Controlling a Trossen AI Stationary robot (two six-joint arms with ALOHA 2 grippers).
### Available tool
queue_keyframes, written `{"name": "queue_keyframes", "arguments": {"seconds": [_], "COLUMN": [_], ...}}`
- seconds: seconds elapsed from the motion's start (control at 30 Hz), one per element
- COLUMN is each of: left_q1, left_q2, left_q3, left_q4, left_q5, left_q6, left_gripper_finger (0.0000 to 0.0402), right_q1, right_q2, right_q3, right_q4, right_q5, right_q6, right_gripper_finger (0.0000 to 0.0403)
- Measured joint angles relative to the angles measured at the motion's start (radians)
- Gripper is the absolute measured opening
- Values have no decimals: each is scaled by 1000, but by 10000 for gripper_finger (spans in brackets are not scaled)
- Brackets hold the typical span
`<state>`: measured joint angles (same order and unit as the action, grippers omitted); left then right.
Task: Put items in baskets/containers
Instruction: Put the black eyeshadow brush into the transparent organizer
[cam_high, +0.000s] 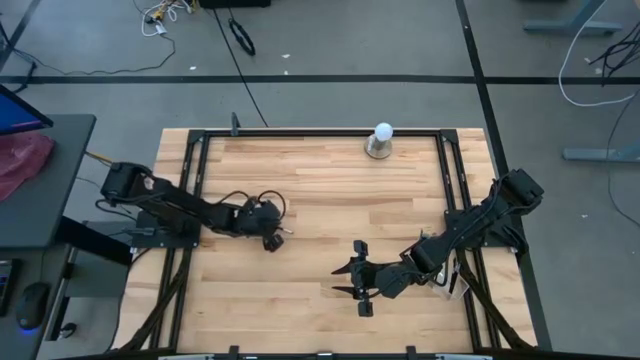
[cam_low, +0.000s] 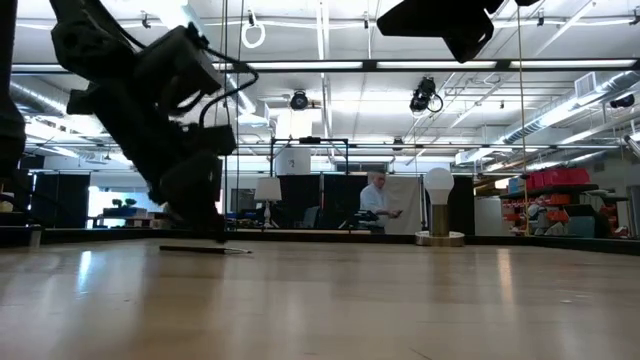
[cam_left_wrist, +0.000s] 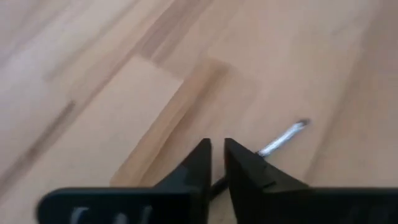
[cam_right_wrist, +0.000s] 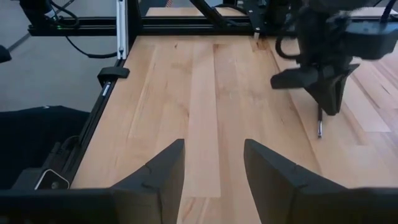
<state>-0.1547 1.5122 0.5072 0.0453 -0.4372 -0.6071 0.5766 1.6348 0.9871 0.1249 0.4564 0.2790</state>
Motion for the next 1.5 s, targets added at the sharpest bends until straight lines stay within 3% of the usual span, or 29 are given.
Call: {"name": "queue_keyframes", "arguments": {"seconds": [0.13, 0.3, 0.5, 0.77, 1.07, 1.27, 1.5], "left_q1": [16, 46, 84, 127, 169, 174, 173], "left_q2": [-52, -74, -28, 82, 126, 134, 143], "left_q3": [1, 2, 2, 8, -8, -23, -29], "left_q4": [5, 15, 53, 99, 160, 233, 412], "left_q5": [53, 223, 271, 369, 454, 466, 473], "left_q6": [142, 402, 614, 720, 709, 647, 580], "left_gripper_finger": [108, 182, 206, 157, 15, 10, 6], "right_q1": [0, -5, -29, -58, -20, 17, 18], "right_q2": [0, 0, 0, 0, -19, -80, -64], "right_q3": [0, 0, 0, 0, 0, 0, -1], "right_q4": [0, 1, 6, 8, -94, -237, -260], "right_q5": [0, 0, 0, -1, -30, -25, 1], "right_q6": [0, 0, 0, 0, 23, 141, 169], "right_gripper_finger": [167, 167, 167, 167, 167, 167, 167]}}
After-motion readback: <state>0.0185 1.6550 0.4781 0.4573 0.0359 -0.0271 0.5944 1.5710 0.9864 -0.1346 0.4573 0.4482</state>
